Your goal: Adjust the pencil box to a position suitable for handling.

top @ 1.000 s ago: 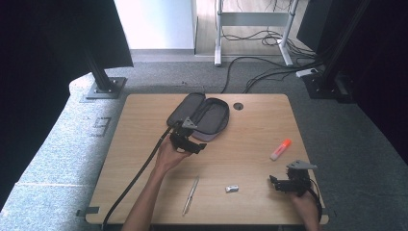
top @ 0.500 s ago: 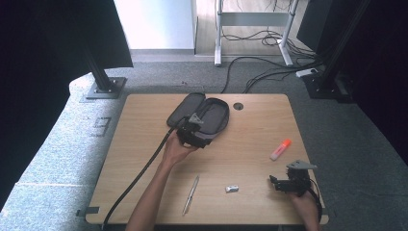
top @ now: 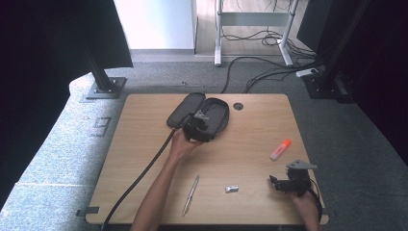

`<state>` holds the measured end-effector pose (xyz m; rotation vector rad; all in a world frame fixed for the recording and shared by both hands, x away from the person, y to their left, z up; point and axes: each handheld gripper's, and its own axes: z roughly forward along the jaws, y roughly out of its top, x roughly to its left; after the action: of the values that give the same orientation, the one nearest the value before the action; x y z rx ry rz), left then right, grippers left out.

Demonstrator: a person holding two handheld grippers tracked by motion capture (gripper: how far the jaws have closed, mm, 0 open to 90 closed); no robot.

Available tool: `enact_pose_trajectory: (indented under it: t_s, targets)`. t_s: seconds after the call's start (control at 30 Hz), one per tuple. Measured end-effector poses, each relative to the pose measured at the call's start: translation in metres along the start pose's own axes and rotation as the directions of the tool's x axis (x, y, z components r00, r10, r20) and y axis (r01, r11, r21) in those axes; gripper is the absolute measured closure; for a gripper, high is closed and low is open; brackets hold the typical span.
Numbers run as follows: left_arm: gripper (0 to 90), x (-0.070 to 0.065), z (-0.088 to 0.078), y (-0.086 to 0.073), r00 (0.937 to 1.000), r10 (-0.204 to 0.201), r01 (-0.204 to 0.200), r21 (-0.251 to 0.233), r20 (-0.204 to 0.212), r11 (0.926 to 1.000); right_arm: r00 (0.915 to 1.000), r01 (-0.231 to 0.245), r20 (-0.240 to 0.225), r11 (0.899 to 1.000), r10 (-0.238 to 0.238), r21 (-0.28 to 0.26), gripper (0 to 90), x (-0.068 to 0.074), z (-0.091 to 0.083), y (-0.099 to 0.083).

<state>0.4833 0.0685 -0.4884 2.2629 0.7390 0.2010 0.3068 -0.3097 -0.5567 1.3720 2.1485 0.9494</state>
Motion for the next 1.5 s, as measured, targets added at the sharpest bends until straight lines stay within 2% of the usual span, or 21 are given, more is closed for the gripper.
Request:
enact_pose_trajectory:
  t_s: [0.07, 0.27, 0.43, 0.6, 0.73, 0.93, 1.17, 1.5]
  targets:
    - [45.7, -0.001, 0.003, 0.002, 0.9999, 0.012, -0.012, -0.003, 0.005, 0.9999, 1.0, 0.0, 0.0, 1.0, 0.0, 0.0, 7.9, 0.0, 0.0, 0.0]
    - [57.0, 0.001, 0.012, 0.005, 1.0, 0.0, 0.0, 0.012, 0.007, 0.9999, 1.0, 0.0, 0.0, 1.0, 0.0, 0.0, 7.9, 0.0, 0.0, 0.0]
    - [65.2, 0.001, 0.02, 0.006, 1.0, 0.006, -0.006, 0.026, 0.007, 0.9996, 1.0, 0.001, 0.0, 1.0, -0.001, 0.0, 7.9, 0.0, 0.0, 0.0]
    - [67.8, 0.004, 0.026, 0.004, 0.9999, 0.013, -0.013, 0.045, -0.008, 0.9989, 1.0, 0.0, 0.0, 1.0, 0.0, 0.0, 7.9, 0.0, 0.0, 0.0]
    - [73.7, 0.007, 0.03, 0.001, 1.0, 0.008, -0.008, 0.053, 0.0, 0.9985, 1.0, 0.0, 0.0, 1.0, 0.0, 0.0, 7.9, 0.0, 0.0, 0.0]
    - [86.6, 0.003, 0.03, 0.0, 0.9991, 0.042, -0.042, 0.061, -0.007, 0.9973, 1.0, 0.0, 0.0, 1.0, 0.0, 0.0, 7.9, 0.0, 0.0, 0.0]
    - [87.9, -0.003, 0.03, 0.0, 0.9989, 0.042, -0.043, 0.054, 0.02, 0.9976, 1.0, 0.001, 0.0, 1.0, -0.001, -0.001, 7.9, 0.0, 0.0, 0.0]
    - [88.0, -0.022, 0.03, -0.001, 0.9962, 0.057, -0.06, 0.052, 0.066, 0.9968, 1.0, -0.001, 0.0, 1.0, 0.001, 0.0, 7.9, 0.0, 0.0, 0.0]
